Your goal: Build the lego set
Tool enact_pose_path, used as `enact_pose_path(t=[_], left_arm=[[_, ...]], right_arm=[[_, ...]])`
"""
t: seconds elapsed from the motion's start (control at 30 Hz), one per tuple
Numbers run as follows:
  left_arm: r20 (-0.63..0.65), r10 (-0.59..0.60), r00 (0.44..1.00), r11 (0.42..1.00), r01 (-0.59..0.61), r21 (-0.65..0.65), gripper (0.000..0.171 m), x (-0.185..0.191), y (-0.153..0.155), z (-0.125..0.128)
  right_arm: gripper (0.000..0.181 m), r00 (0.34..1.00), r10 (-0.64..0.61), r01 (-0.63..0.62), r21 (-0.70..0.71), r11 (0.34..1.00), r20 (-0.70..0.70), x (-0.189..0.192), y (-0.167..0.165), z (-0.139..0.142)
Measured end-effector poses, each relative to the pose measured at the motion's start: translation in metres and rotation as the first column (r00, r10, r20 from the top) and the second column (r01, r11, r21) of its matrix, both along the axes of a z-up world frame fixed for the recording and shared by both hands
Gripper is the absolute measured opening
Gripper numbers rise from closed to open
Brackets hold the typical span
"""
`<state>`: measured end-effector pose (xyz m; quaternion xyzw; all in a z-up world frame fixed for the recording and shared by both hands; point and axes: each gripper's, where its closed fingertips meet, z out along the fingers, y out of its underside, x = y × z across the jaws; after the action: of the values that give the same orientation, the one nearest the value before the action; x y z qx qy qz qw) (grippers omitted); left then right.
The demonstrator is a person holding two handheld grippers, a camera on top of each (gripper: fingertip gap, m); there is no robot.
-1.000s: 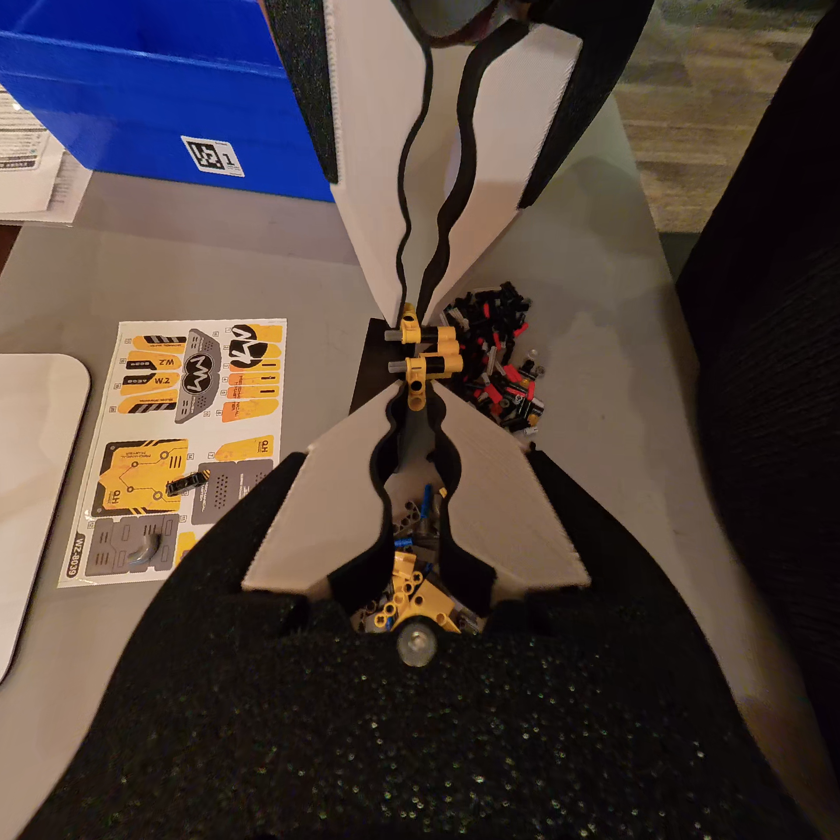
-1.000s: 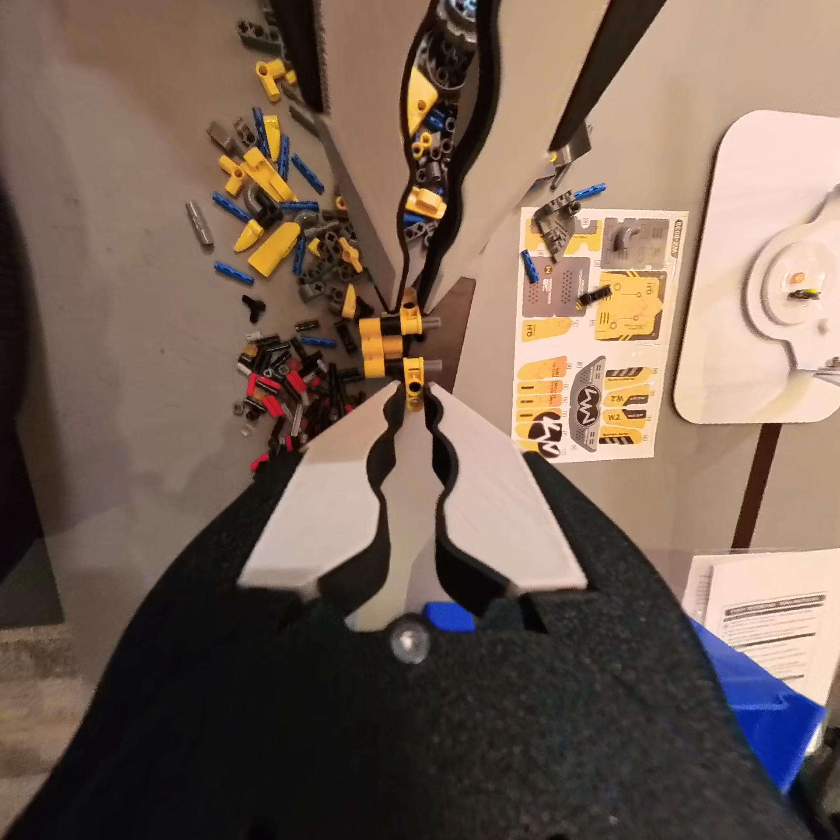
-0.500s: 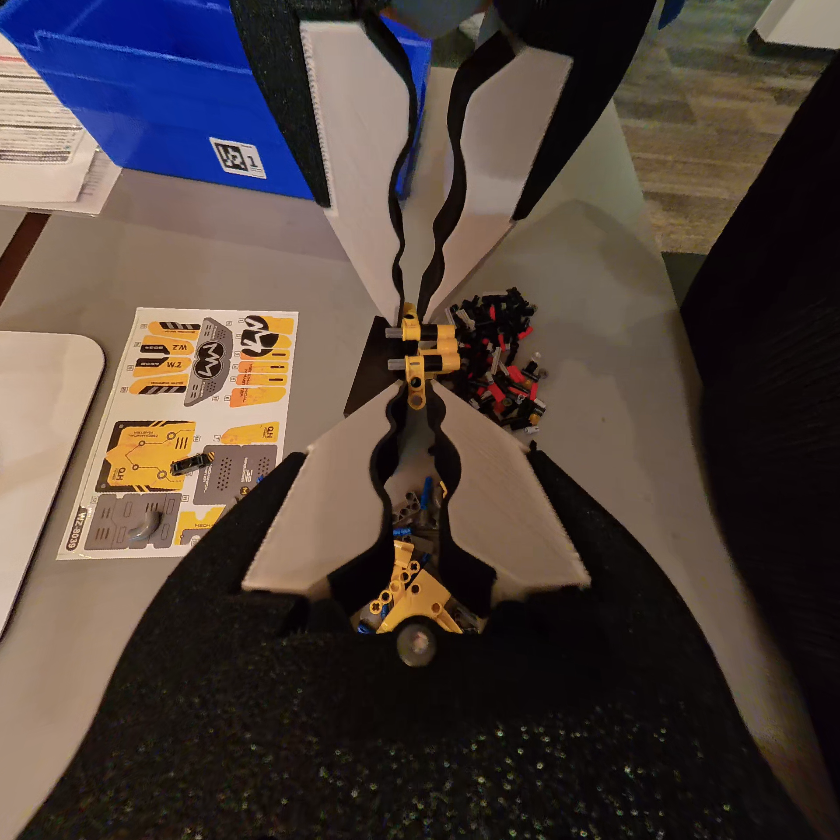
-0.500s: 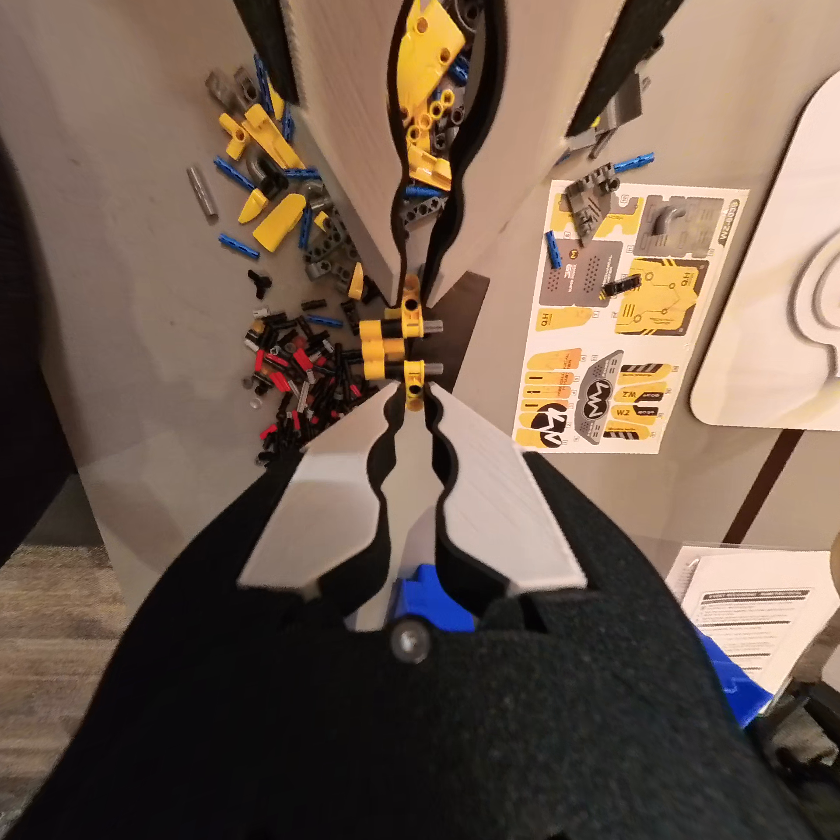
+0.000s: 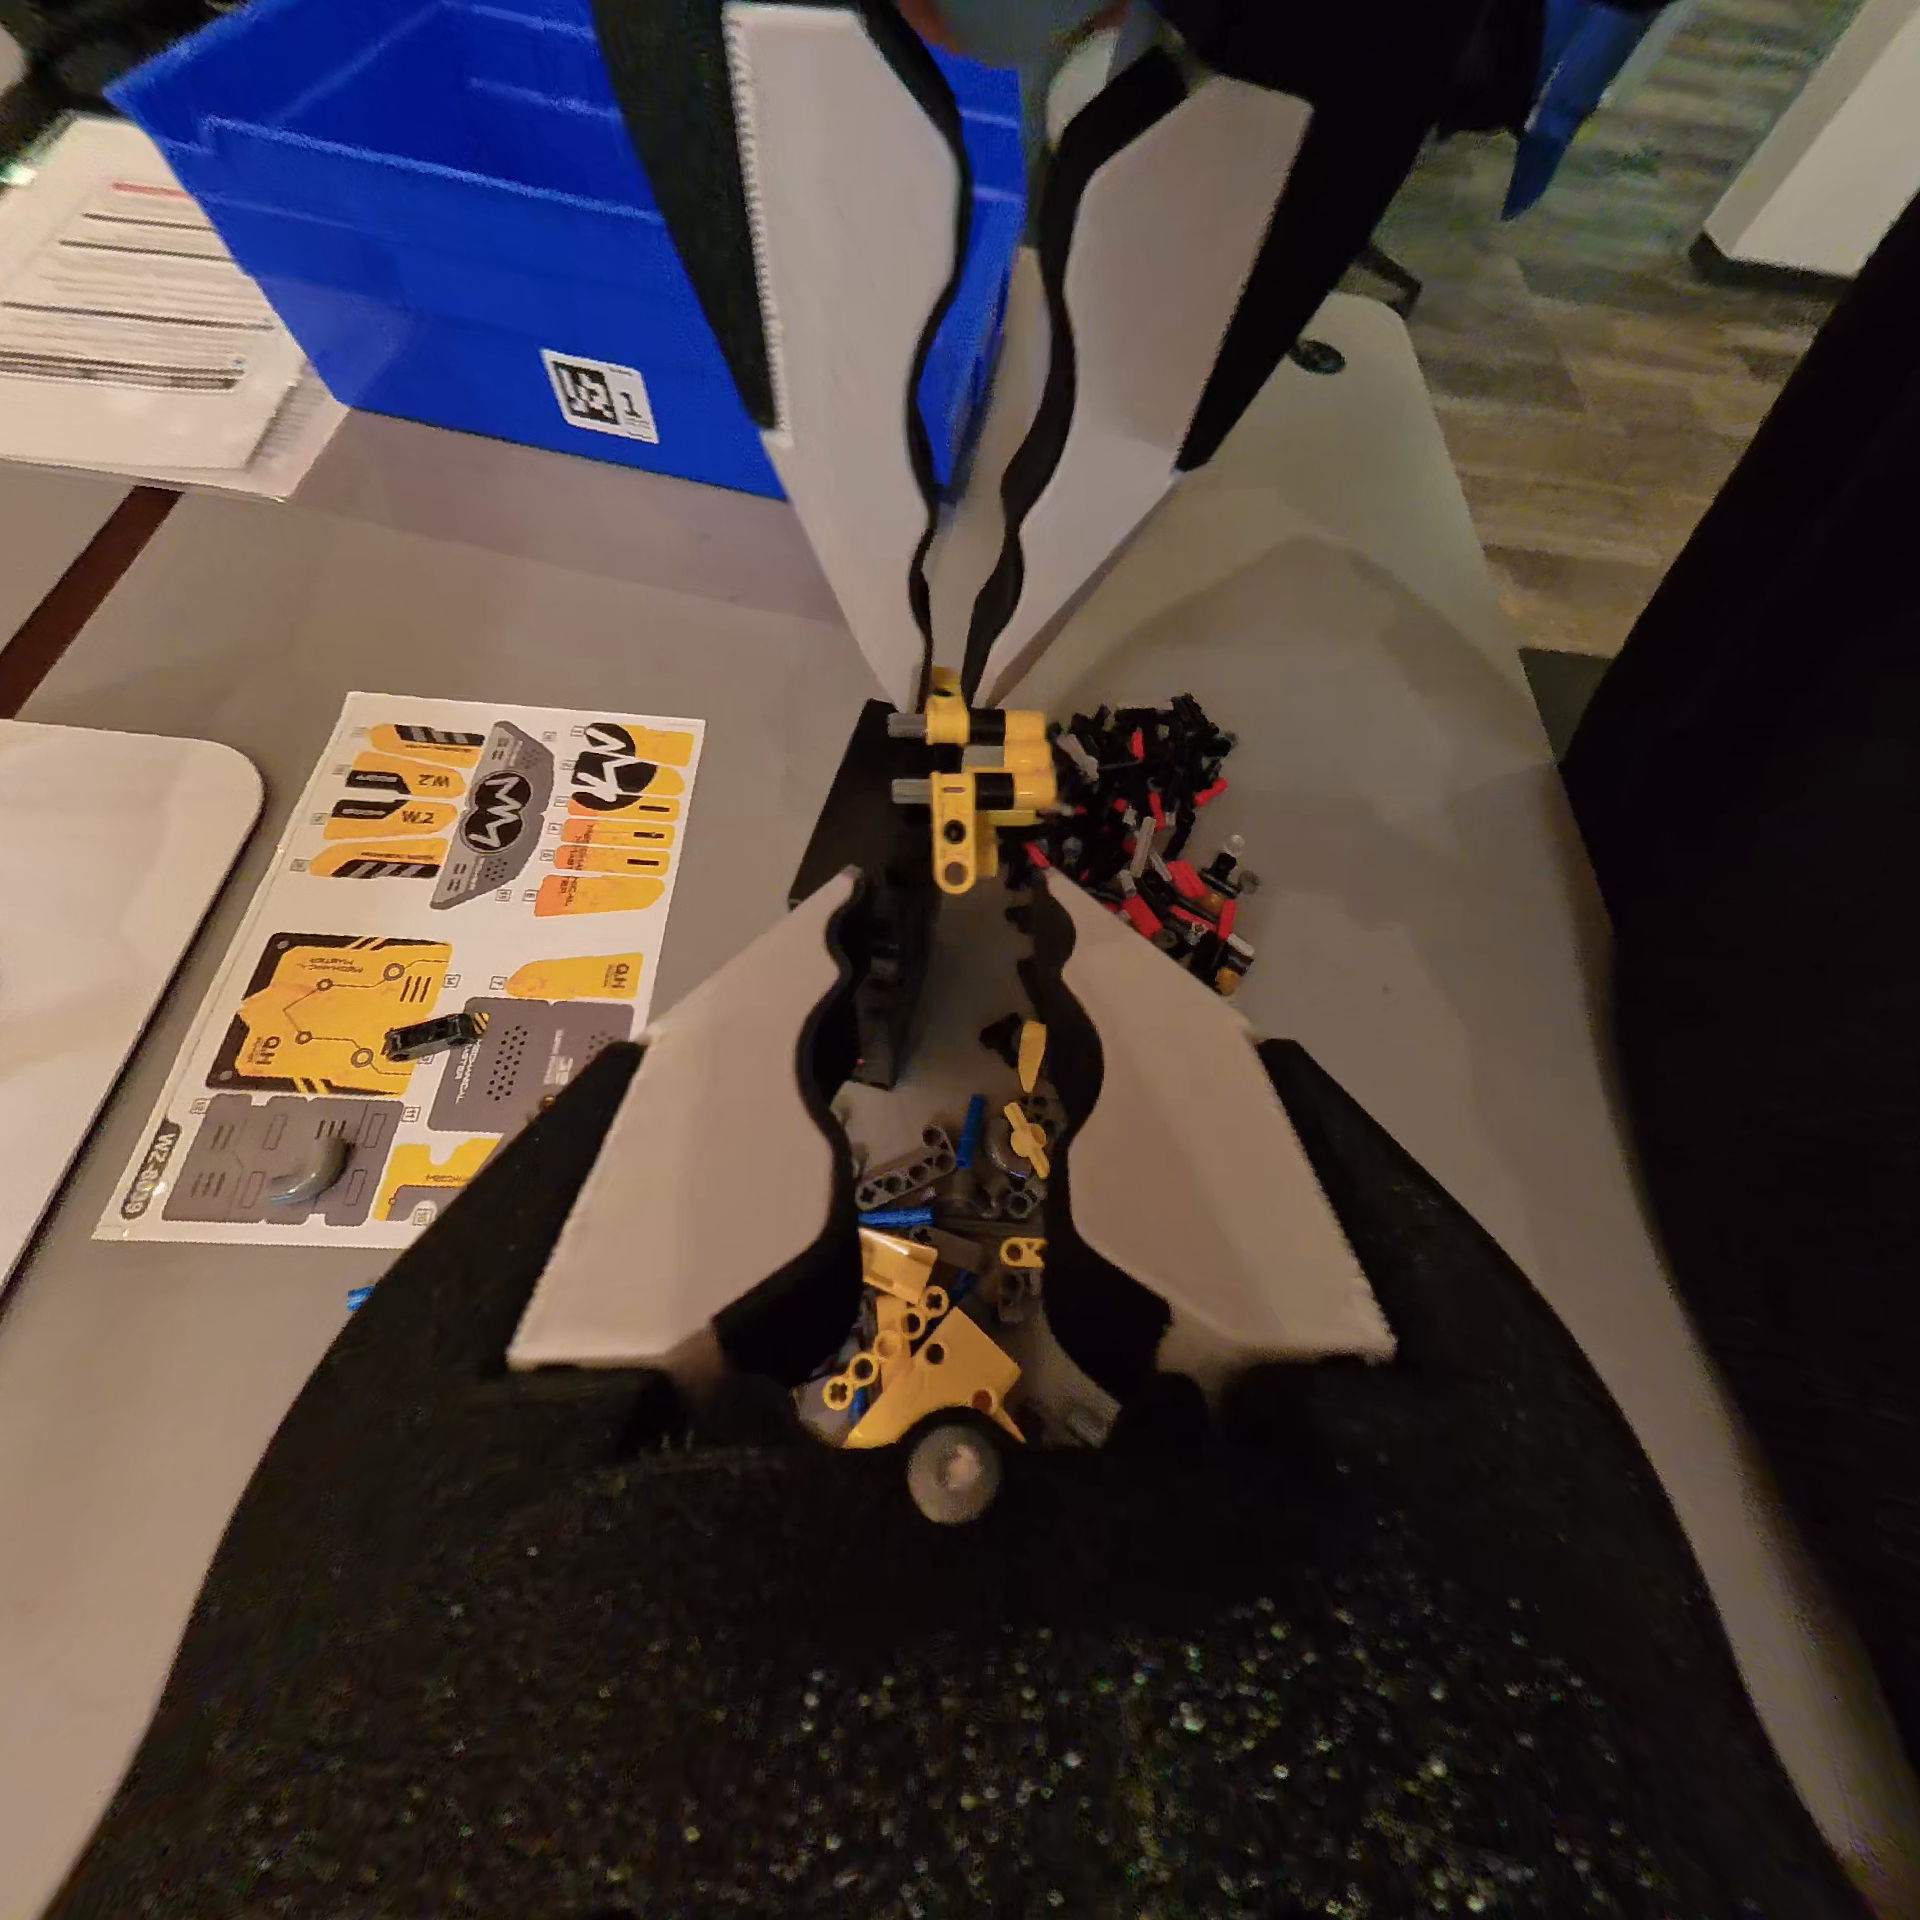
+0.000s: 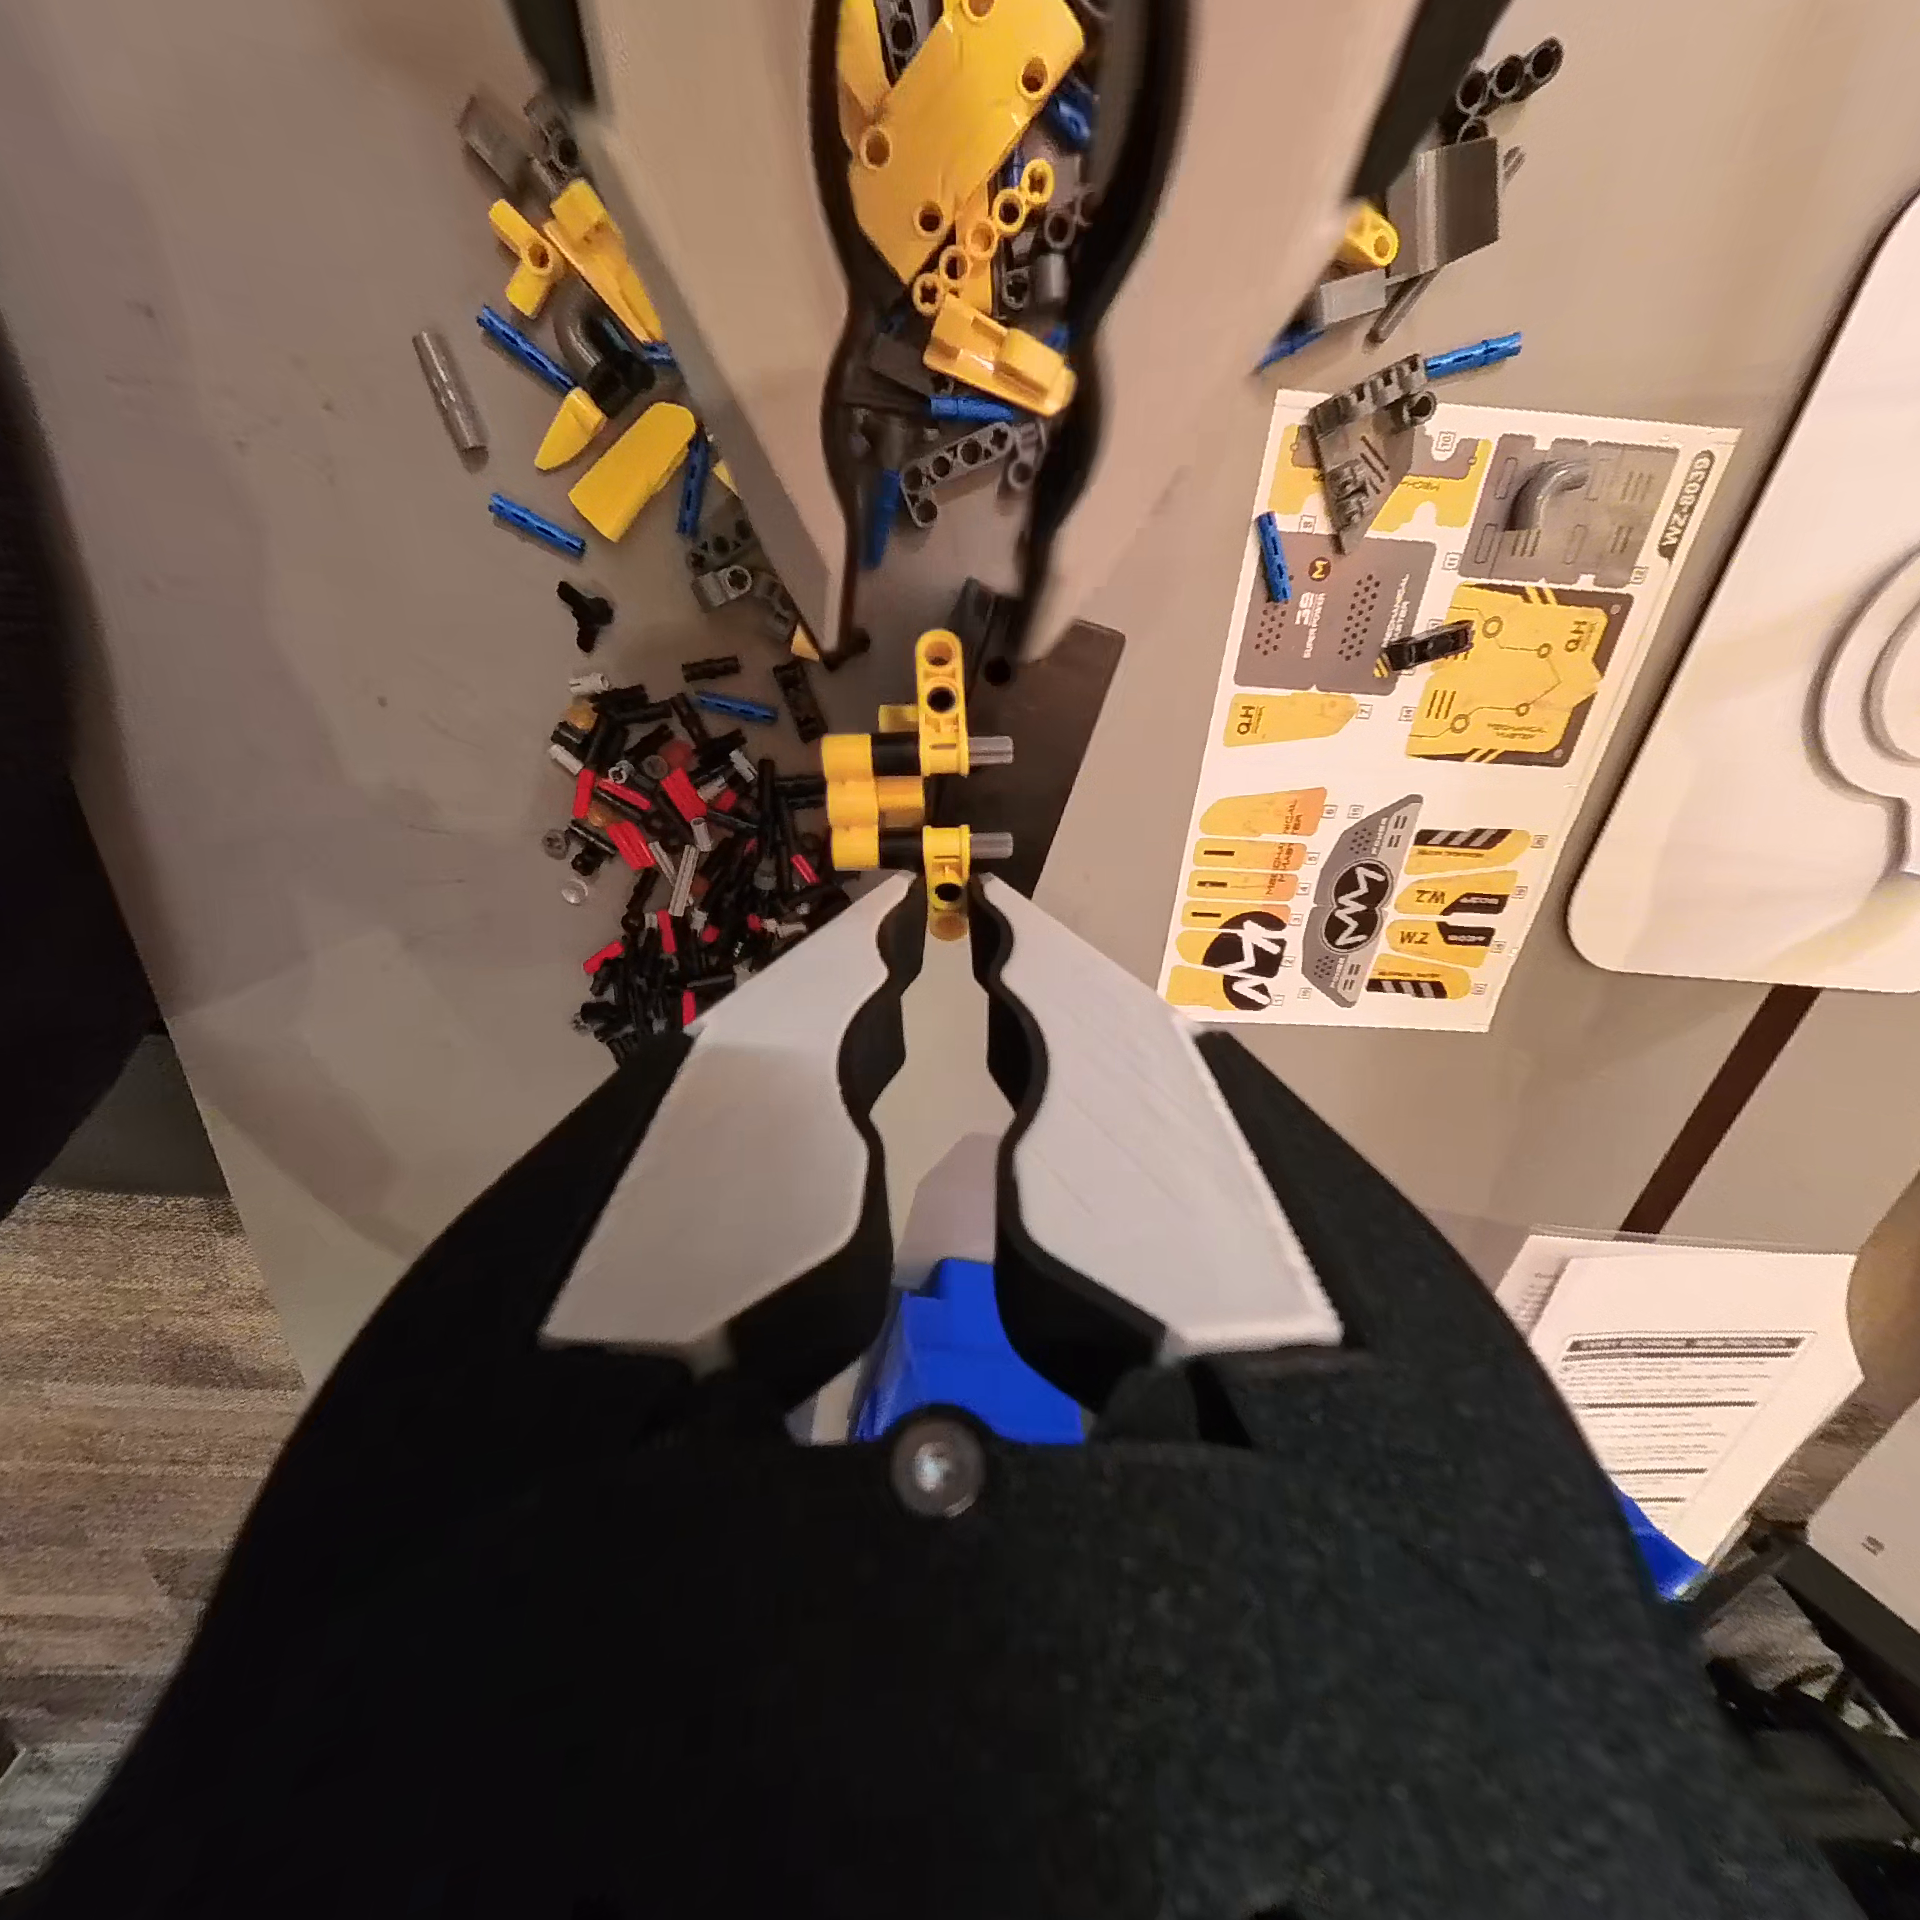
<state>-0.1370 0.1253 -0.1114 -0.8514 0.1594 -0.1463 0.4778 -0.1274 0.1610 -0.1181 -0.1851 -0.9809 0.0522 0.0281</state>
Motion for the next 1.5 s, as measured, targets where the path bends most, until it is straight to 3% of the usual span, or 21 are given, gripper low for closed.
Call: enact_pose_path(t=[0.2, 0.33, 0.83, 1.1, 1.3, 1.5], left_arm=[[0.116, 0.054, 0.992, 0.998, -0.058, 0.03, 0.061, -0.009, 0.013, -0.005], [0.113, 0.016, 0.993, 1.0, -0.016, -0.006, 0.062, 0.0, 0.017, -0.017], [0.075, 0.015, 0.997, 0.999, -0.012, -0.035, 0.047, 0.024, 0.014, -0.024], [0.016, 0.099, 0.995, 0.992, -0.1, 0.079, 0.034, 0.016, 0.017, -0.02], [0.113, 0.113, 0.987, 0.984, -0.127, 0.127, 0.03, 0.009, 0.016, -0.008], [0.122, 0.131, 0.984, 0.979, -0.148, 0.143, 0.024, 0.005, 0.016, -0.008]], right_arm=[[0.007, 0.999, 0.031, -0.032, 0.024, 0.999, 0.012, 0.002, 0.002, 0.0], [0.007, 0.998, 0.053, -0.054, 0.042, 0.998, 0.024, 0.003, 0.003, 0.0], [0.008, 0.987, 0.106, -0.119, 0.094, 0.988, 0.124, 0.021, 0.008, 0.0], [0.007, 0.984, 0.106, -0.122, 0.106, 0.987, 0.141, 0.02, 0.008, 0.0], [0.007, 0.988, 0.094, -0.107, 0.1, 0.989, 0.122, 0.017, 0.01, 0.0], [0.007, 0.989, 0.093, -0.104, 0.095, 0.99, 0.111, 0.015, 0.01, 0.0]])
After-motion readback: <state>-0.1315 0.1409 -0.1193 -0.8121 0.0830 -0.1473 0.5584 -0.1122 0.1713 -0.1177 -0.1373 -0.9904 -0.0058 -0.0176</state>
